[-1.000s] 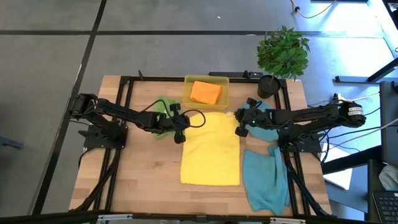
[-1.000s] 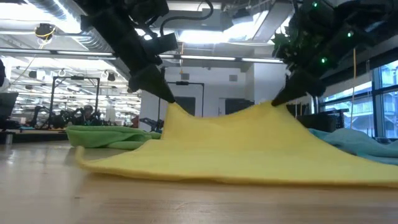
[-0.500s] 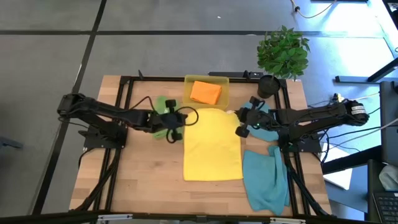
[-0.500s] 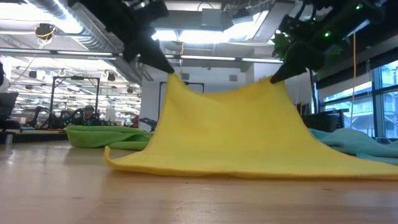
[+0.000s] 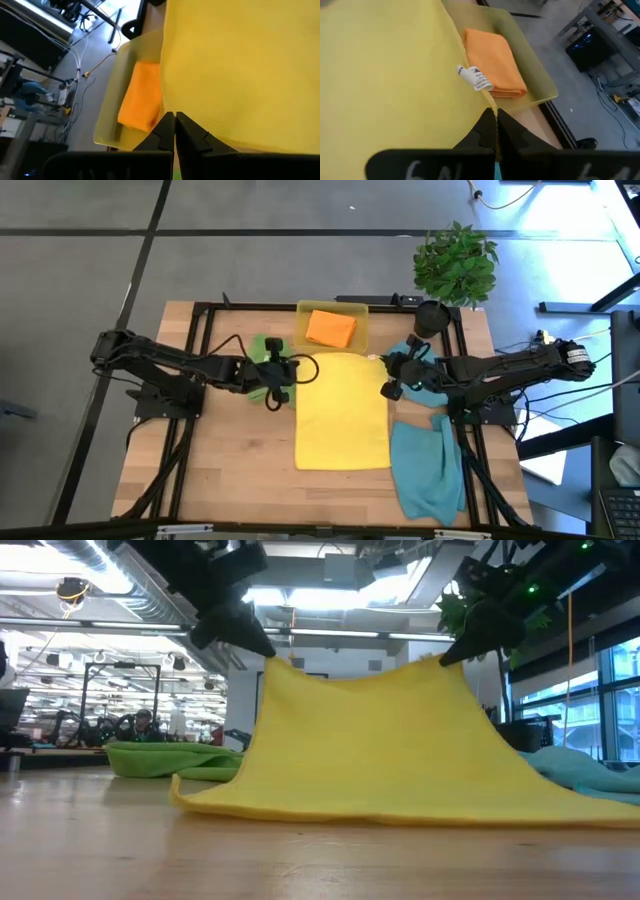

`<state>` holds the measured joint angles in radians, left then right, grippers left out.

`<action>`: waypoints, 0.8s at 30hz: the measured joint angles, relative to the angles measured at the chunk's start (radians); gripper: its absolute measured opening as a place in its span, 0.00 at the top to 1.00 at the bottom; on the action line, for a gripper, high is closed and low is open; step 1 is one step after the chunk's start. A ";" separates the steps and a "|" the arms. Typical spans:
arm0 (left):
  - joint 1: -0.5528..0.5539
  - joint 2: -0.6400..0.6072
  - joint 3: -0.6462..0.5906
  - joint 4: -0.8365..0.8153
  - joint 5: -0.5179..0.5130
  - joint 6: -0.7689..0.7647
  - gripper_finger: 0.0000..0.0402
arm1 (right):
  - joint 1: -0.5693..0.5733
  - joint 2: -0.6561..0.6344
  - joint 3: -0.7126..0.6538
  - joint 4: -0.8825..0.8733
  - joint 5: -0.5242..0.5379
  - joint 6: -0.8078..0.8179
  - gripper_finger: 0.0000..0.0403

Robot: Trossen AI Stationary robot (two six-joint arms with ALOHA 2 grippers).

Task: Fold microfiber towels
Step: Fold the yellow microfiber cloth

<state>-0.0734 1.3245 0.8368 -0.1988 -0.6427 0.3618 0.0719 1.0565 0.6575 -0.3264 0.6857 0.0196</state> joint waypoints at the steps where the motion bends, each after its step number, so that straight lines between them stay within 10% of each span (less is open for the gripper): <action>1: -0.005 -0.003 0.000 0.005 -0.001 0.018 1.00 | 0.006 0.000 0.000 0.000 0.017 -0.001 1.00; 24: -0.196 -0.045 0.002 -0.002 0.004 -0.015 1.00 | 0.222 0.002 0.070 -0.008 0.018 0.072 1.00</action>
<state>-0.2693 1.2792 0.8383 -0.2008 -0.6387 0.3469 0.2937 1.0580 0.7273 -0.3342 0.7038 0.0914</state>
